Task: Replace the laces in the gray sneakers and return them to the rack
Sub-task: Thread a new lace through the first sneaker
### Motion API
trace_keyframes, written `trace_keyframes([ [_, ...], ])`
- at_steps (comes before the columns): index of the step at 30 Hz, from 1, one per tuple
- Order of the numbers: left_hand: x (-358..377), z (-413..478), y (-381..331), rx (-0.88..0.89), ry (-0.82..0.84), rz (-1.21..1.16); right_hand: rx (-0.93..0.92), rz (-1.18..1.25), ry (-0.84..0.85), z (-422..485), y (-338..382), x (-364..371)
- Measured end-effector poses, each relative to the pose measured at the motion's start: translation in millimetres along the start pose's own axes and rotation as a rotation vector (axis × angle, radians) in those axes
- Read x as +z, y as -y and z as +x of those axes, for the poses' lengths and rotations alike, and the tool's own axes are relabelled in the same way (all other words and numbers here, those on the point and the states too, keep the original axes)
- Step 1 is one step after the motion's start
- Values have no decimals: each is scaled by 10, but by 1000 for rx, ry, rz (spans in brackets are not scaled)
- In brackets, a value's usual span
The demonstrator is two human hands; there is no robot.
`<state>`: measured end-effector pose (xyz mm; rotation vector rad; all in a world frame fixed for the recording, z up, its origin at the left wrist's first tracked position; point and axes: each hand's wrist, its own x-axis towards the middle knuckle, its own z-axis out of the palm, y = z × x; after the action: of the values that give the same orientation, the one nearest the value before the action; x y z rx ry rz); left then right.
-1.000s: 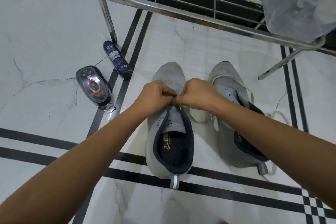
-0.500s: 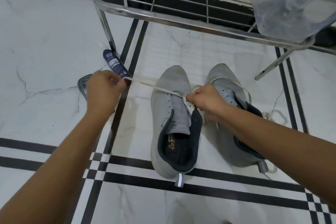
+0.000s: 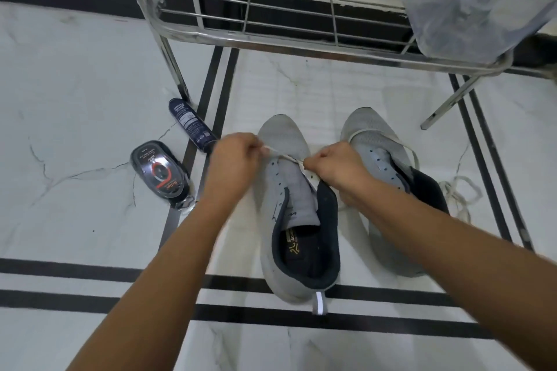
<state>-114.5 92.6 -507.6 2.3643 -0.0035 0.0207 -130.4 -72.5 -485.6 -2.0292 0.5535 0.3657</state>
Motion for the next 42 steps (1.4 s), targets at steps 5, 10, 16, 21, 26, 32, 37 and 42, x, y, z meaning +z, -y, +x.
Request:
trace_keyframes([
  [5,-218,-103,309,-143,-94,86,33,112,-68,19,-61,78],
  [10,235,-131,-68,256,184,240,21,121,-109,-5,-83,169],
  [16,156,-170,73,188,88,232,34,217,-74,-75,-159,281],
  [21,-335,-92,489,-194,-232,176,52,281,-89,-142,-214,320],
  [26,-75,-185,174,212,55,161,36,278,-107,-211,-195,337],
  [32,71,-242,159,340,79,293,17,263,-109,-264,-223,350],
  [37,-199,-312,540,-32,-173,118,27,293,-113,-267,-253,342],
  [42,-72,-260,272,233,-31,179,33,292,-109,-286,-224,350],
])
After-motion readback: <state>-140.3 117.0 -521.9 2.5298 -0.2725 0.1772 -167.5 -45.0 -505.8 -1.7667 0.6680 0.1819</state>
